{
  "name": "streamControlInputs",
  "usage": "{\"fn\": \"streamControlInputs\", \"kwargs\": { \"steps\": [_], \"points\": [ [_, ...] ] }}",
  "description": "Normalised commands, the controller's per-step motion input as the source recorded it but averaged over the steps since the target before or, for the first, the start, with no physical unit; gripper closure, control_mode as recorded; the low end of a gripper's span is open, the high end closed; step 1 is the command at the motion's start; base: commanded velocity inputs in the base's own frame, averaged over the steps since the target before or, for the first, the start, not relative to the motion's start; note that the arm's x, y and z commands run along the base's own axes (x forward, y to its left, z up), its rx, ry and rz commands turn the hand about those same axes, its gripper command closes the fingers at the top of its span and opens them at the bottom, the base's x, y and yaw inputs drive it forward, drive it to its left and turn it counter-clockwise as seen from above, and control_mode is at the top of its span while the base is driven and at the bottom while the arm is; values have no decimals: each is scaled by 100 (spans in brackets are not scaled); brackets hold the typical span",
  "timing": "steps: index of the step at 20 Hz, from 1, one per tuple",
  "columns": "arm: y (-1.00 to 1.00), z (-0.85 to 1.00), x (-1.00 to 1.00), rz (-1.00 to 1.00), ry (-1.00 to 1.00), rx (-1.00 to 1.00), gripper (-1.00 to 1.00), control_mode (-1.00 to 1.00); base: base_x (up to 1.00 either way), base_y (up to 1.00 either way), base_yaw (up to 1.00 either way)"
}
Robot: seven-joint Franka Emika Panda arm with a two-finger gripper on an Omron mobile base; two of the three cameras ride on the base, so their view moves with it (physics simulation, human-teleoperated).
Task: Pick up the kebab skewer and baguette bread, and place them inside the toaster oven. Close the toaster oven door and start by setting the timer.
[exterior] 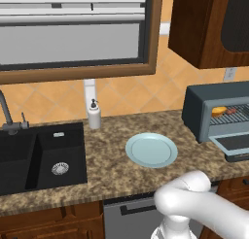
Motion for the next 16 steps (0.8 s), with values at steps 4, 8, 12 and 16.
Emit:
{"fn": "streamControlInputs", "kwargs": {
  "steps": [4,8,12,16],
  "points": [
    [-10,0,-81,0,0,0,-100,-100,0,0,0],
    [-25,0,-70,0,0,0,-100,-100,0,0,0],
    [-22,0,-59,0,0,0,-100,-100,0,0,0],
    [-11,-8,-40,0,0,0,-100,-100,0,0,0]
  ]
}}
